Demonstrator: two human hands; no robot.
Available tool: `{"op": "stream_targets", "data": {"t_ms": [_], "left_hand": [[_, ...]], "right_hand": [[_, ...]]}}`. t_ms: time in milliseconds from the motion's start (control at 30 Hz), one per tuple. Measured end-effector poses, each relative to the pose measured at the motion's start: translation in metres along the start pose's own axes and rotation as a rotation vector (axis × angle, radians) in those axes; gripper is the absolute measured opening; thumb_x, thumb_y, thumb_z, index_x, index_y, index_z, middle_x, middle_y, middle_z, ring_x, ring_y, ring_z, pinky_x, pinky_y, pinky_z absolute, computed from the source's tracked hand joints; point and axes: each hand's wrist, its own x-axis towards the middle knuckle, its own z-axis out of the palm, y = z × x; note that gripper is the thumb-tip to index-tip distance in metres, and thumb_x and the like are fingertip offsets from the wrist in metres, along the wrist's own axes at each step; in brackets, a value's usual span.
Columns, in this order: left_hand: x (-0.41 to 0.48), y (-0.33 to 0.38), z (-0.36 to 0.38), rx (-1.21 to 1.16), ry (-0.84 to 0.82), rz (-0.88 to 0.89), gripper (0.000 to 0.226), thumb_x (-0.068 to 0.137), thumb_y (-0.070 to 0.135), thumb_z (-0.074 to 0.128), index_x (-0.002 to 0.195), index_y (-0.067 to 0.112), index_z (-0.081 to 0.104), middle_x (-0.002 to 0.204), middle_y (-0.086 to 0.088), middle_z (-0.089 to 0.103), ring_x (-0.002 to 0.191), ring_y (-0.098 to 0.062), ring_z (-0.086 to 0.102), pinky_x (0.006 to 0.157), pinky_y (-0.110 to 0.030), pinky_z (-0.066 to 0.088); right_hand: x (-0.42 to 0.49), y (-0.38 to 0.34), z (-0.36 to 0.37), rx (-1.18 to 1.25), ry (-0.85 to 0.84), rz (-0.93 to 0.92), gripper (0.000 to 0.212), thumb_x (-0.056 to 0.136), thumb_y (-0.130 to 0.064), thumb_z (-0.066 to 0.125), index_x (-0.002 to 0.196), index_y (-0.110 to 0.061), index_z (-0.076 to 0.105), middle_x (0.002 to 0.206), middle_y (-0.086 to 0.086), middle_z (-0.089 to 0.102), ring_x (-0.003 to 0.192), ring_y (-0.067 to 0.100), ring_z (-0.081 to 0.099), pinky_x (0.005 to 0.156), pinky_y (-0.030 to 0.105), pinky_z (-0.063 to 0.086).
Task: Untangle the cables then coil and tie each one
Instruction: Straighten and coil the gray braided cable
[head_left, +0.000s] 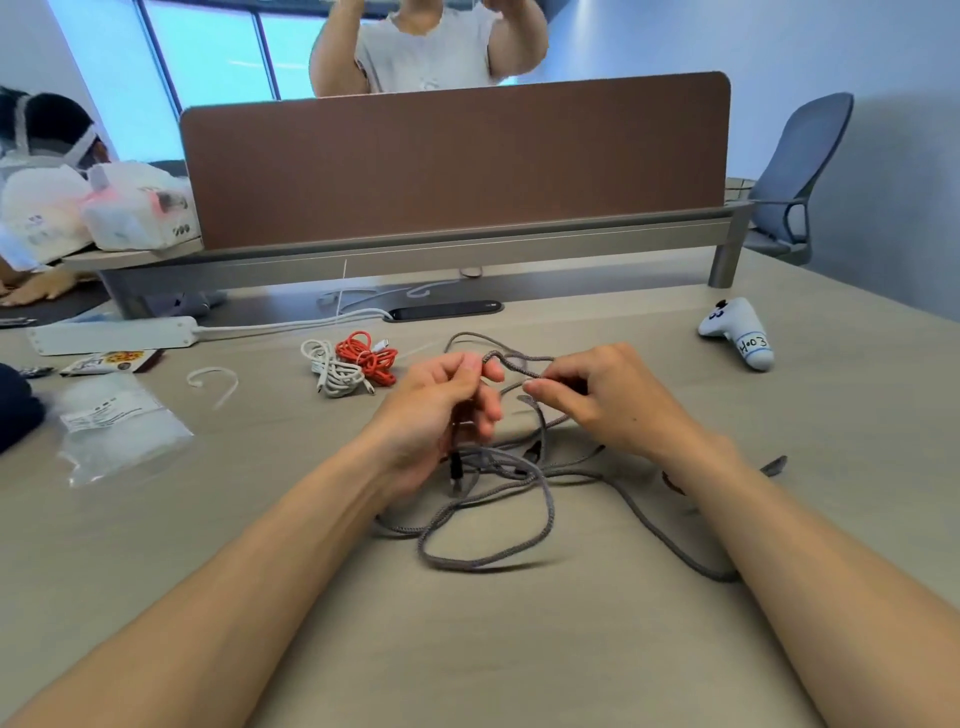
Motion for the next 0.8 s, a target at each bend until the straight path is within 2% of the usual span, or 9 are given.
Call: {"op": "stream_targets", "data": {"t_ms": [100, 167, 267, 333, 400, 533, 633, 700, 800], "left_hand": [[0.003, 0.004, -0.013, 0.357, 0.087, 0.186, 0.031, 0.102, 0.020, 0.040, 0.081, 0.013, 0.062, 0.048, 0.005, 0.045, 0.045, -0.009, 0.033, 0.050, -0.025, 0.026], [0.002, 0.011, -0.019, 0.642, 0.158, 0.357, 0.030, 0.100, 0.023, 0.045, 0.077, 0.020, 0.064, 0.048, 0.007, 0.044, 0.048, -0.010, 0.036, 0.052, -0.026, 0.030], [0.001, 0.022, -0.034, 0.875, 0.266, 0.508, 0.028, 0.093, 0.039, 0.049, 0.072, 0.028, 0.064, 0.054, -0.005, 0.054, 0.051, -0.019, 0.049, 0.055, -0.032, 0.042], [-0.003, 0.029, -0.046, 0.855, 0.249, 0.455, 0.030, 0.088, 0.049, 0.050, 0.076, 0.029, 0.067, 0.067, -0.014, 0.062, 0.063, -0.032, 0.059, 0.063, -0.043, 0.054], [-0.009, 0.034, -0.052, 0.809, 0.176, 0.360, 0.026, 0.088, 0.047, 0.054, 0.080, 0.028, 0.069, 0.073, -0.016, 0.065, 0.068, -0.038, 0.060, 0.067, -0.047, 0.053], [-0.026, 0.038, -0.050, 0.918, 0.000, 0.211, 0.022, 0.097, 0.015, 0.053, 0.076, 0.017, 0.061, 0.061, -0.006, 0.057, 0.052, -0.005, 0.049, 0.055, -0.020, 0.040], [-0.032, 0.039, -0.045, 0.660, -0.050, 0.100, 0.021, 0.098, 0.014, 0.050, 0.080, 0.011, 0.061, 0.061, -0.004, 0.049, 0.054, -0.012, 0.043, 0.053, -0.024, 0.034], [-0.030, 0.041, -0.045, 0.609, -0.026, 0.116, 0.023, 0.097, 0.020, 0.050, 0.081, 0.013, 0.065, 0.064, -0.011, 0.048, 0.059, -0.017, 0.042, 0.056, -0.027, 0.033], [-0.024, 0.049, -0.052, 0.836, 0.089, 0.251, 0.024, 0.096, 0.025, 0.055, 0.081, 0.018, 0.072, 0.078, -0.019, 0.066, 0.070, -0.019, 0.063, 0.071, -0.033, 0.050]], "right_hand": [[0.000, -0.002, -0.003, 0.051, 0.034, -0.039, 0.032, 0.089, -0.038, 0.062, 0.069, -0.014, 0.070, 0.052, 0.000, 0.057, 0.051, 0.017, 0.046, 0.050, 0.029, 0.036], [0.000, -0.006, -0.005, 0.048, 0.061, -0.102, 0.034, 0.088, -0.040, 0.060, 0.068, -0.013, 0.068, 0.057, 0.002, 0.060, 0.055, 0.020, 0.051, 0.054, 0.033, 0.041], [-0.001, -0.007, -0.008, -0.020, 0.114, -0.167, 0.040, 0.086, -0.045, 0.059, 0.062, -0.014, 0.065, 0.057, -0.001, 0.059, 0.058, 0.017, 0.051, 0.055, 0.032, 0.041], [-0.003, -0.006, -0.014, -0.006, 0.150, -0.146, 0.044, 0.084, -0.047, 0.061, 0.054, -0.015, 0.059, 0.051, -0.005, 0.051, 0.052, 0.012, 0.044, 0.051, 0.026, 0.035], [-0.006, -0.005, -0.019, 0.062, 0.163, -0.122, 0.044, 0.084, -0.044, 0.063, 0.050, -0.018, 0.051, 0.046, -0.006, 0.042, 0.046, 0.013, 0.036, 0.047, 0.021, 0.027], [-0.006, -0.006, -0.024, 0.044, 0.276, -0.139, 0.041, 0.085, -0.040, 0.065, 0.052, -0.018, 0.054, 0.044, -0.005, 0.045, 0.042, 0.016, 0.038, 0.044, 0.021, 0.027], [-0.005, -0.002, -0.031, 0.000, 0.392, -0.131, 0.045, 0.086, -0.039, 0.065, 0.054, -0.008, 0.059, 0.044, -0.002, 0.045, 0.044, 0.019, 0.037, 0.044, 0.022, 0.026], [-0.005, 0.000, -0.036, 0.004, 0.442, -0.126, 0.046, 0.085, -0.039, 0.065, 0.054, -0.007, 0.057, 0.044, -0.005, 0.039, 0.048, 0.019, 0.034, 0.046, 0.020, 0.024], [-0.007, -0.003, -0.037, 0.035, 0.397, -0.130, 0.045, 0.083, -0.038, 0.067, 0.051, -0.010, 0.055, 0.043, -0.009, 0.041, 0.047, 0.017, 0.037, 0.045, 0.017, 0.024]]}}
